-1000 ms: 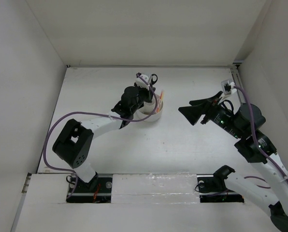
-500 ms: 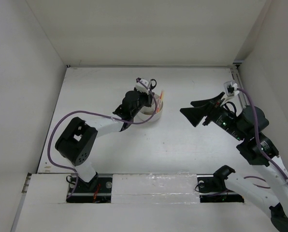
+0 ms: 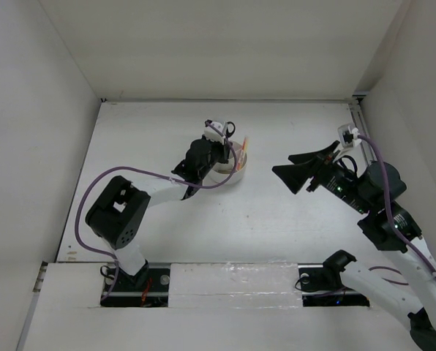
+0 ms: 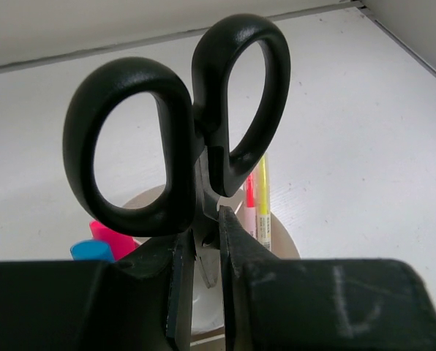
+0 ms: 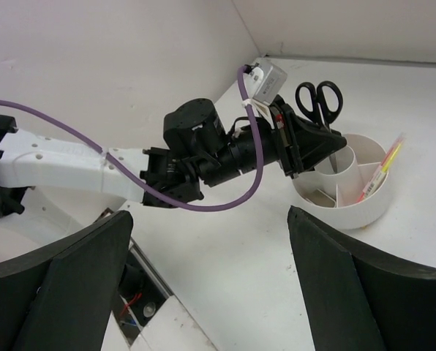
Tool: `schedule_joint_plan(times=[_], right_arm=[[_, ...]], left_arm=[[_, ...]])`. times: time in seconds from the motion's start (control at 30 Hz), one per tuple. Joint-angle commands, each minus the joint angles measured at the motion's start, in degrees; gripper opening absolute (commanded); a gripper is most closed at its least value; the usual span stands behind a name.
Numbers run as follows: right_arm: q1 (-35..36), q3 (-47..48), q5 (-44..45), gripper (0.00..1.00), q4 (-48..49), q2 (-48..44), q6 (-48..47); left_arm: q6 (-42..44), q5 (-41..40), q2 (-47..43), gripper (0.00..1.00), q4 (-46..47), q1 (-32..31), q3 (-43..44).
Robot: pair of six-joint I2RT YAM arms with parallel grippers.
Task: Sort the stationery into containers
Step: Place the scissors in the storage box.
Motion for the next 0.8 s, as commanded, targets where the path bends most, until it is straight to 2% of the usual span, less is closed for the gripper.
schedule_joint_plan(times=[0.0, 0.27, 0.37, 0.6, 0.77], right_arm=[[-0.3, -0.3, -1.7, 0.93, 1.9, -0.4, -0.8], [-0.3, -0.8, -2.8, 0.93, 3.0, -0.4, -0.8], [-0.3, -0.8, -2.8, 0.93, 3.0, 0.1, -0.8], [-0.3, -0.3, -2.8, 0.93, 3.5, 0.6, -0.8], [-0.3, -0.3, -3.4, 0.93, 4.1, 0.6, -0.8]], left_arm=[[-1.4, -0.4, 0.1, 0.0, 3.0, 0.3, -1.5], [-1.4, -3.3, 0.1, 0.0, 2.4, -0.8, -1.6], [-1.4, -2.7, 0.1, 0.08, 1.9, -0.8, -1.6], [-1.4, -2.6, -1.3, 0.34, 1.9, -1.8, -2.1], [-1.5, -3.3, -3.9, 0.37, 1.4, -2.4, -2.7]])
